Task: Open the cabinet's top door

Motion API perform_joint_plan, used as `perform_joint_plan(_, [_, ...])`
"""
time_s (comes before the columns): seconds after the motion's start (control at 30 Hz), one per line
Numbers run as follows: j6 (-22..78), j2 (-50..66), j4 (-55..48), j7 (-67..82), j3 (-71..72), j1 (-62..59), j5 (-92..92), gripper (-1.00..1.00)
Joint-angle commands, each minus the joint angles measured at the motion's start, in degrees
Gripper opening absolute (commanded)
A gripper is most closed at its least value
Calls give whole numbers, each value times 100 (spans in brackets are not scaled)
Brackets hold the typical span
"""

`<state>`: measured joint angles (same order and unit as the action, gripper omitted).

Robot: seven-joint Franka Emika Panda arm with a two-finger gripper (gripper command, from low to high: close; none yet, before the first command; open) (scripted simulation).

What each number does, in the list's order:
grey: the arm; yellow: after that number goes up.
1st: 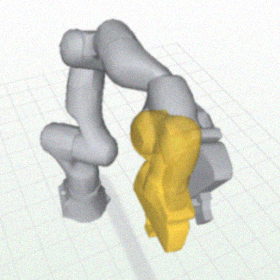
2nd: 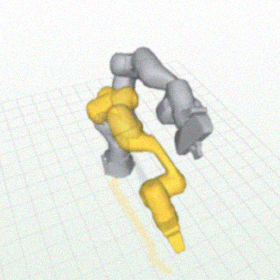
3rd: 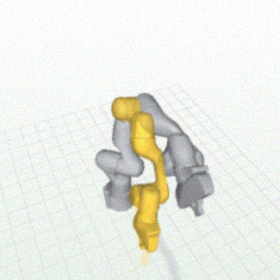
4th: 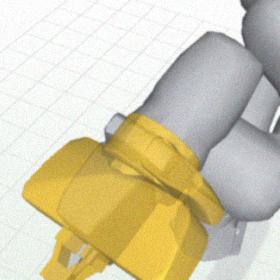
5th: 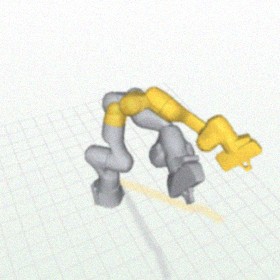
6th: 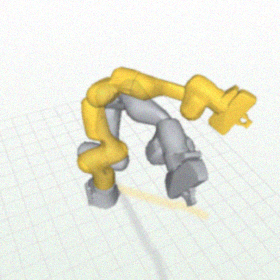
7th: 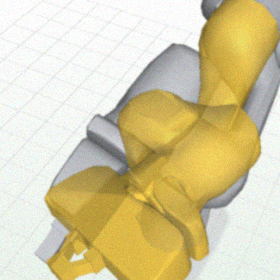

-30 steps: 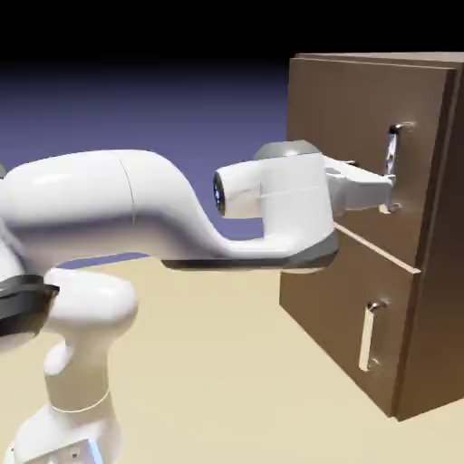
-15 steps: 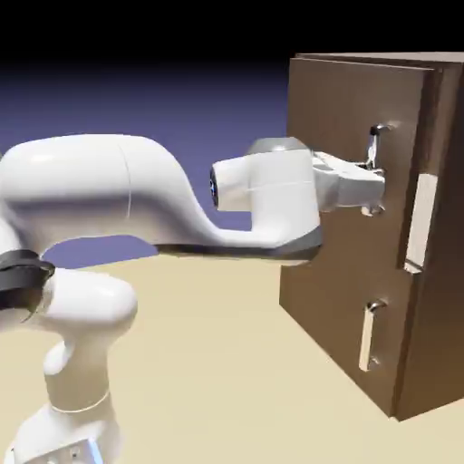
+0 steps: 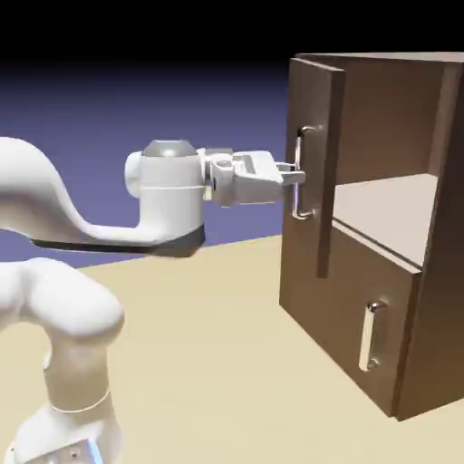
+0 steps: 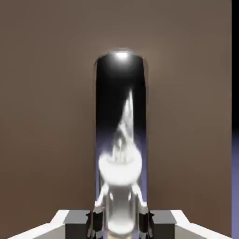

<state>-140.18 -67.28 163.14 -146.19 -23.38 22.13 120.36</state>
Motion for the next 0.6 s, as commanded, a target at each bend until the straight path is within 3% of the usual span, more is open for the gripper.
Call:
perform_joint_plan(0.0, [128, -118, 112, 82, 206, -71, -259, -100])
perform_joint_plan(0.57, [2617, -1068, 708, 842, 3710, 101, -4265, -100])
